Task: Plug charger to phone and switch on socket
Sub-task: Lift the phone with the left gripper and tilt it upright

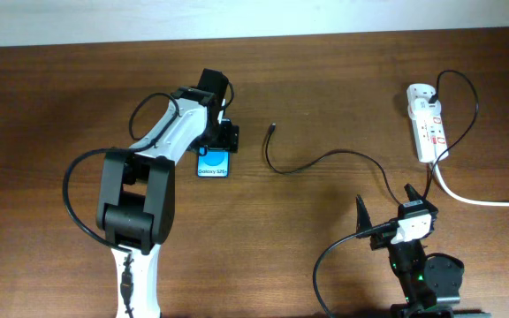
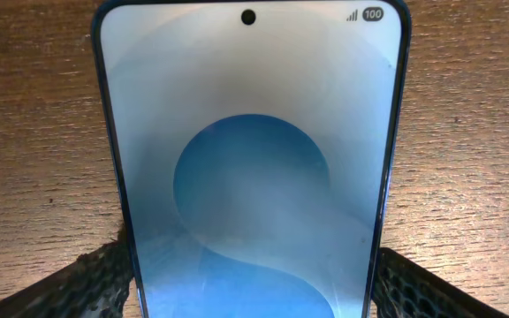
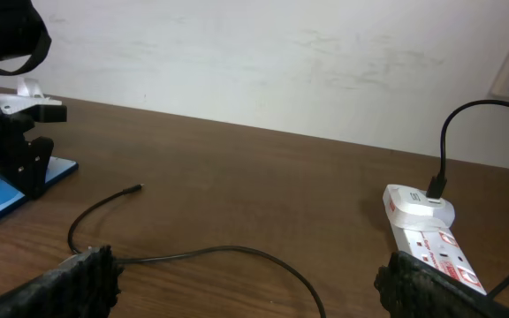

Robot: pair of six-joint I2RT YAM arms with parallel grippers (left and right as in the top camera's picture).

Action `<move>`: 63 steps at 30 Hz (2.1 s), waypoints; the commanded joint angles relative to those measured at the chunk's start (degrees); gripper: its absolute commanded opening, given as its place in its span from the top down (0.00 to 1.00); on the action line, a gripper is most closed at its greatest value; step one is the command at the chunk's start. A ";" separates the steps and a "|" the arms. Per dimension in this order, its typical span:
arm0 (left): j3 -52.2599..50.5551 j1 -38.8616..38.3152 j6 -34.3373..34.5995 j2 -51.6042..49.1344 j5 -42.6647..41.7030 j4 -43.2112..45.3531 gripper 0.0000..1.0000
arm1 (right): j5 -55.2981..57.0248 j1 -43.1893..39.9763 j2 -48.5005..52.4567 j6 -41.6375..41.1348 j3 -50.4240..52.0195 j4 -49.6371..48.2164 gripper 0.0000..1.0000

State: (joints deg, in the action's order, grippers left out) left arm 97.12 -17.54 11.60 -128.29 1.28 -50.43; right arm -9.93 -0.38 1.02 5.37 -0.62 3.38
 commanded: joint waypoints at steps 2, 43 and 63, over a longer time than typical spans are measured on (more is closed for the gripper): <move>-0.66 0.17 2.51 -2.32 -2.38 -0.44 0.16 | -0.31 0.37 -0.28 0.20 0.31 0.26 0.02; 30.73 1.20 8.55 -2.29 -6.32 -21.40 0.99 | -0.31 0.37 -0.28 0.20 0.31 0.26 0.02; 32.41 11.13 44.78 -2.29 -51.25 -29.75 1.00 | -0.31 0.37 -0.28 0.20 0.31 0.28 0.02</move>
State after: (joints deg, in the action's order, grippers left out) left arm 127.59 -7.29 50.68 -130.89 -39.40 -78.78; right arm -9.93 -0.38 1.02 5.41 -0.62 3.38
